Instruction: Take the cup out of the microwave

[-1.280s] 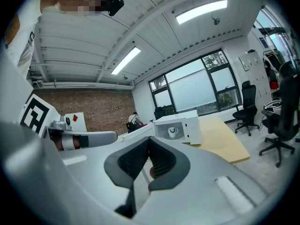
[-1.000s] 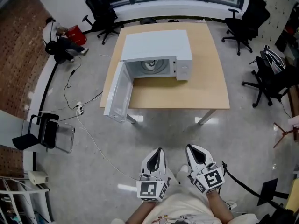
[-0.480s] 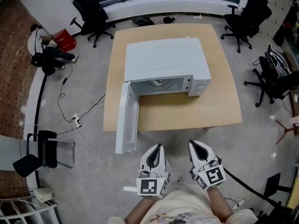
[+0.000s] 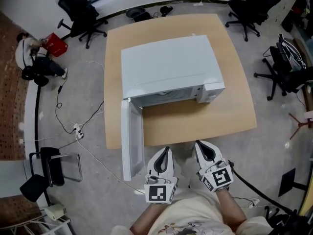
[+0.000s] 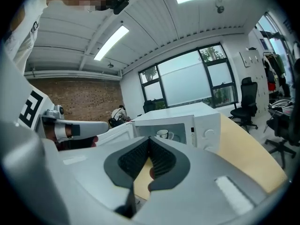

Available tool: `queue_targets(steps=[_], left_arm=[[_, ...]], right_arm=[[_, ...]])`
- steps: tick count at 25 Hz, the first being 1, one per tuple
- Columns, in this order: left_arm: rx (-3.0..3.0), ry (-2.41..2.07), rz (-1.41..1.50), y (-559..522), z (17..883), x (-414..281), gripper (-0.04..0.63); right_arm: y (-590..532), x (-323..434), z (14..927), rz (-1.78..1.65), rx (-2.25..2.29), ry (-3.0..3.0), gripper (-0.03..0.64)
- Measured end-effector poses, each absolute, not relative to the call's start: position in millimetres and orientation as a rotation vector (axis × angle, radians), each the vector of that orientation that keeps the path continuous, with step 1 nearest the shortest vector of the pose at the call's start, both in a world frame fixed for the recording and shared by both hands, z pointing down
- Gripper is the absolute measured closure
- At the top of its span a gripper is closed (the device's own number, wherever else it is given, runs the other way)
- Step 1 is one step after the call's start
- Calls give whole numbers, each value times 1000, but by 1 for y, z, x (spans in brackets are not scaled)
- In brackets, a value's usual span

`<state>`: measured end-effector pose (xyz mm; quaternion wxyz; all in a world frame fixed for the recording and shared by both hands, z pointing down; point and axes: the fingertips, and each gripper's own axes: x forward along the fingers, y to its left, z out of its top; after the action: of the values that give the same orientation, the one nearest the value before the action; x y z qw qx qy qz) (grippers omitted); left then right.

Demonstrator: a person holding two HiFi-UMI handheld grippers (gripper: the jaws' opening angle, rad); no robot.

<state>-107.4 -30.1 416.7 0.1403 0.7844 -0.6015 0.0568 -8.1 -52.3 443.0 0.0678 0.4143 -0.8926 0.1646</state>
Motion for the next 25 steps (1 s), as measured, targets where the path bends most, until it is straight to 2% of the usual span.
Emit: queue_targets(steps=[2, 9, 15, 25], left_arm=[[2255, -1757, 169, -46, 425, -109, 591], [2276, -1802, 122, -114, 461, -112, 389], [2255, -1902, 146, -176, 501, -137, 282], [2183, -1852, 273, -267, 581, -160, 187]], right_arm=[[-58, -6, 447, 510, 1244, -2680, 611], [-94, -9, 480, 531, 1217, -2677, 609], [-119, -17, 501, 542, 1227, -2660, 611], [-142, -28, 511, 554, 1198, -2643, 610]])
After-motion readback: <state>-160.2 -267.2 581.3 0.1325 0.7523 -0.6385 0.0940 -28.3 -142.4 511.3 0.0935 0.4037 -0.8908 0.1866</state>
